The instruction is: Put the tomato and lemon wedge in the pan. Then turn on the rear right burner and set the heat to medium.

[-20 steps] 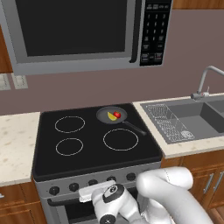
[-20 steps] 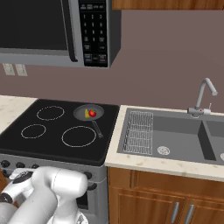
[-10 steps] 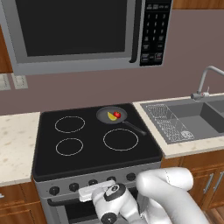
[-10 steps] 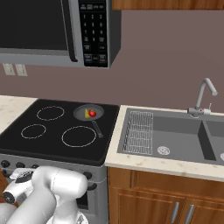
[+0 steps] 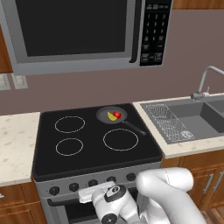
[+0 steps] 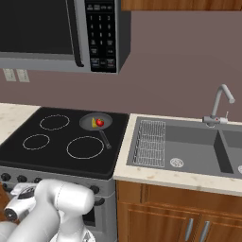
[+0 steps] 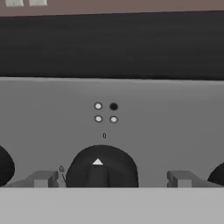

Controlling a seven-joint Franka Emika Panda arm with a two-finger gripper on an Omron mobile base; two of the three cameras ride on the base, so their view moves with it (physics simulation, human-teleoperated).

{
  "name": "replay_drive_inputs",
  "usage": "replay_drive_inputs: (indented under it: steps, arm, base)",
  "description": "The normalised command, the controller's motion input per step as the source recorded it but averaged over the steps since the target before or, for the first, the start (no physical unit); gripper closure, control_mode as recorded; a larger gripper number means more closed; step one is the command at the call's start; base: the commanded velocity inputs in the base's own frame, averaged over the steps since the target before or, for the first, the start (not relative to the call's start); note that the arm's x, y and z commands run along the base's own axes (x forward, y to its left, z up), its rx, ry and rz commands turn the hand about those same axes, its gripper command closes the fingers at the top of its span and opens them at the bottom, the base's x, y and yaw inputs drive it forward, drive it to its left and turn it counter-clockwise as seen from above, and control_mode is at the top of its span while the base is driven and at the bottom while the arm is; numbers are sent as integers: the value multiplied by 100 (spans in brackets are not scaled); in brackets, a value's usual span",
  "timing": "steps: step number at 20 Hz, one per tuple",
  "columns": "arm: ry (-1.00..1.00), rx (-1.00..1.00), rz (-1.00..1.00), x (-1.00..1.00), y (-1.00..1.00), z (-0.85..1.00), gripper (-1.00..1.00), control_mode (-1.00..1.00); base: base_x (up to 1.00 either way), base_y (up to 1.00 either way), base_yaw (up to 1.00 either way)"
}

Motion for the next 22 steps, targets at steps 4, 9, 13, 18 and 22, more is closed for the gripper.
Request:
replay_drive_inputs:
  steps: [4,9,13,18,22]
  arm:
    - [-1,0,1,-16,3,-29,-100,-100]
    - [-7,0,2,-11,6,-3,-100,-100]
    - [-5,0,0,0,2,0,-100,-100]
    - [-6,0,1,0,5,0,-100,-100]
    - [-4,0,1,0,0,7,-100,-100]
  base:
    - [0,0,0]
    - [0,0,0]
    - [0,0,0]
    - [0,0,0]
    - [0,0,0]
